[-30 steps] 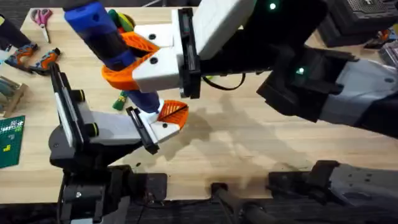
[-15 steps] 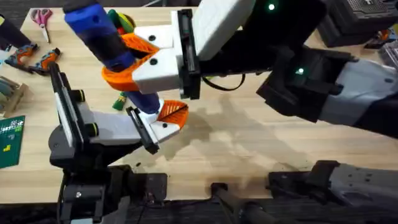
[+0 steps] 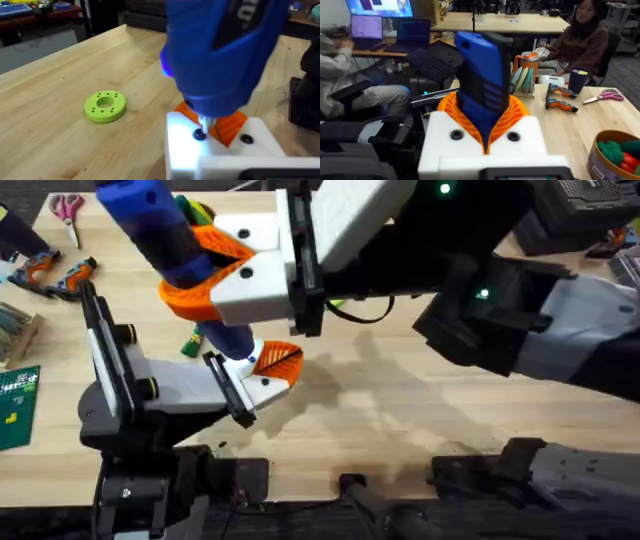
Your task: Pick up the gripper from the table and insert it into the empty holder that is missing its gripper. Then pick up a screw, insert it into the mounting hole, and use the screwdriver to tighten it. Finally, clean up the table by picking up the vegetable and placing it into the bucket.
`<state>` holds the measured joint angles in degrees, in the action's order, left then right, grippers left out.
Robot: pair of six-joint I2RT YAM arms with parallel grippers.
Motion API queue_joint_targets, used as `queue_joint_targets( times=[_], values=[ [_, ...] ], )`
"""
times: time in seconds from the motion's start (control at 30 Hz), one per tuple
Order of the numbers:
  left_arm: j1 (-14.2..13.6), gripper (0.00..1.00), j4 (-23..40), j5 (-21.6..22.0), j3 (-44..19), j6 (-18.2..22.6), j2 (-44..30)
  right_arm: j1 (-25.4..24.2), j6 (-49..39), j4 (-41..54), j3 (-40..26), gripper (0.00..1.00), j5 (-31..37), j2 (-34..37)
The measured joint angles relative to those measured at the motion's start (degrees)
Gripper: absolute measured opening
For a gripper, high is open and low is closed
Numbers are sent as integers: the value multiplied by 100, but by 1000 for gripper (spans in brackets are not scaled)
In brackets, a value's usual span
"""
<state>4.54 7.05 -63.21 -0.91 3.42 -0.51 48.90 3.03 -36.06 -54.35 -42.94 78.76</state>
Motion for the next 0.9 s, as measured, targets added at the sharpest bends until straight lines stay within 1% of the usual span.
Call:
queue_joint_targets(
  times=[0.9],
  values=[
    [0, 4, 0, 0, 0, 0, 0, -61, -48, 179, 0, 27, 1, 0]
  ],
)
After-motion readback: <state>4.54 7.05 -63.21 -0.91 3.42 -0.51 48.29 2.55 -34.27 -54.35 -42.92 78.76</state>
